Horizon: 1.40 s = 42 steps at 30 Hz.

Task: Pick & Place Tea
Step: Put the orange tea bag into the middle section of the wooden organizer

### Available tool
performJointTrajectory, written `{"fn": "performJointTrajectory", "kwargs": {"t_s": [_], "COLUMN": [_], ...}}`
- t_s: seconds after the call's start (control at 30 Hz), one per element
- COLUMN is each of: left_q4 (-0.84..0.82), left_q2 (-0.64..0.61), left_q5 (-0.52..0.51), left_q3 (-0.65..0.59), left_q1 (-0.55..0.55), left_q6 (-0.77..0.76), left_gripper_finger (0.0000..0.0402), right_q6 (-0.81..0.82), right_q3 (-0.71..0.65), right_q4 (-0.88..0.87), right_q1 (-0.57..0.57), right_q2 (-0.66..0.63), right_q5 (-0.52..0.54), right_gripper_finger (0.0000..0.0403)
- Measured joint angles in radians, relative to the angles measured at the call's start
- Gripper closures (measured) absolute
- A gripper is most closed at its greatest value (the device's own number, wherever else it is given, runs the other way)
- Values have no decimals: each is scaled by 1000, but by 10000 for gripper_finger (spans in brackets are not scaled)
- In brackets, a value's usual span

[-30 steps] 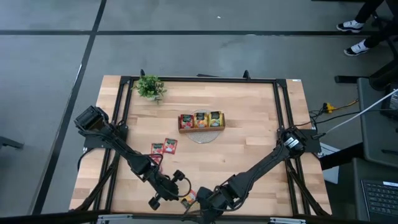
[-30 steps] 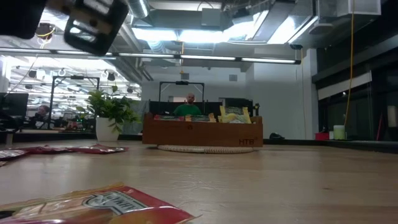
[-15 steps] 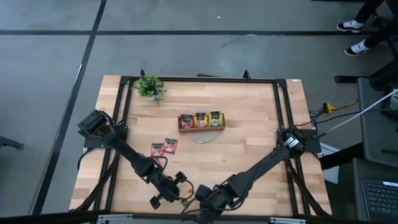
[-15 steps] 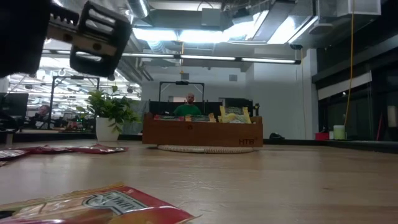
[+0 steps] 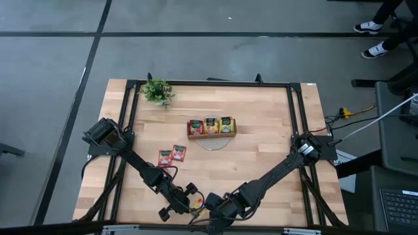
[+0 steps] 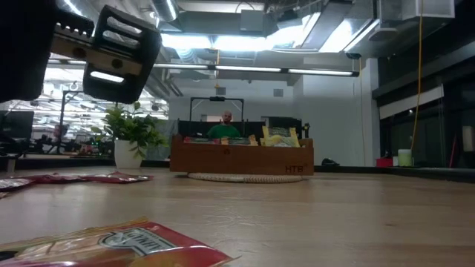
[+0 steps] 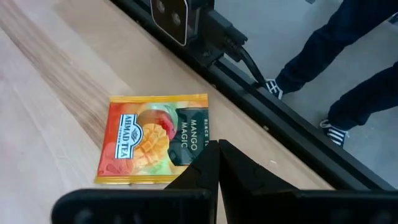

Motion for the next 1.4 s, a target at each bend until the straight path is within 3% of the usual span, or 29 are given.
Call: {"fn": "performJointTrajectory", "kwargs": {"t_s": [0.97, 1.4], "left_q4": [32, 65], "left_q2": [7, 46], "left_q5": [45, 48], "left_q3": [0, 1], "left_q1": [38, 29], "left_q6": [15, -47], "left_gripper_finger": [400, 400], "right_q6": [14, 13], "right_q3": [0, -1], "right_q4": [0, -3], "right_q1": [0, 0], "right_q2": [0, 0], "right_q5": [34, 37], "right_gripper_finger": [398, 398]}}
